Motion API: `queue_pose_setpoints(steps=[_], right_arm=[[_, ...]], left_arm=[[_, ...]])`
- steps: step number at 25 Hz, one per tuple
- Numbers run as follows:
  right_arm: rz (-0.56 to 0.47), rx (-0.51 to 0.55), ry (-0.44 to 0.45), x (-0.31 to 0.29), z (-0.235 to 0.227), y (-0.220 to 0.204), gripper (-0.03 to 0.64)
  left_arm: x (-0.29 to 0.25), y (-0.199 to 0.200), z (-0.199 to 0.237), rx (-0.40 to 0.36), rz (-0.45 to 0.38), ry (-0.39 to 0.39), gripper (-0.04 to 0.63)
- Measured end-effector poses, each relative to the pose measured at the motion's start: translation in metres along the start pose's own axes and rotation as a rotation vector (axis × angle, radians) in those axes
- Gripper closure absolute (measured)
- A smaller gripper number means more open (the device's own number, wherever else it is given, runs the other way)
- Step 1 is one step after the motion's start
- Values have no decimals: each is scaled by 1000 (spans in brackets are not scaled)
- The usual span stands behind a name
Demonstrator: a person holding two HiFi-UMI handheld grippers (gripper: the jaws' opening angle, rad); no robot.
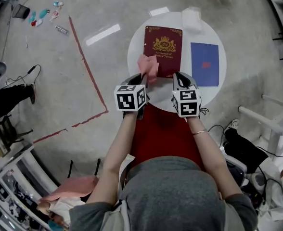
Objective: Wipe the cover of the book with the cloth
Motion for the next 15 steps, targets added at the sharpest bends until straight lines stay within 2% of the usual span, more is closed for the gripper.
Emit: queue_pose_setpoints(steps=[8,12,15], right_arm=[[23,8,9,-6,1,2,588],[29,6,1,-7,1,3,588],[32,1,-7,-8,-1,4,588]], left_arm=[[19,22,30,44,-48,48,561],[16,49,52,31,-76,101,561],[5,75,60,-6,-94,128,561]])
Point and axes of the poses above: the fingertips, and each gripper's own axes: x backward along the fingers, z to its left, y out of its top, the point moved 9 cm from there along x, backward along the fingers, and after that the axes turned 6 degrees about x, right-handed, at the moved point
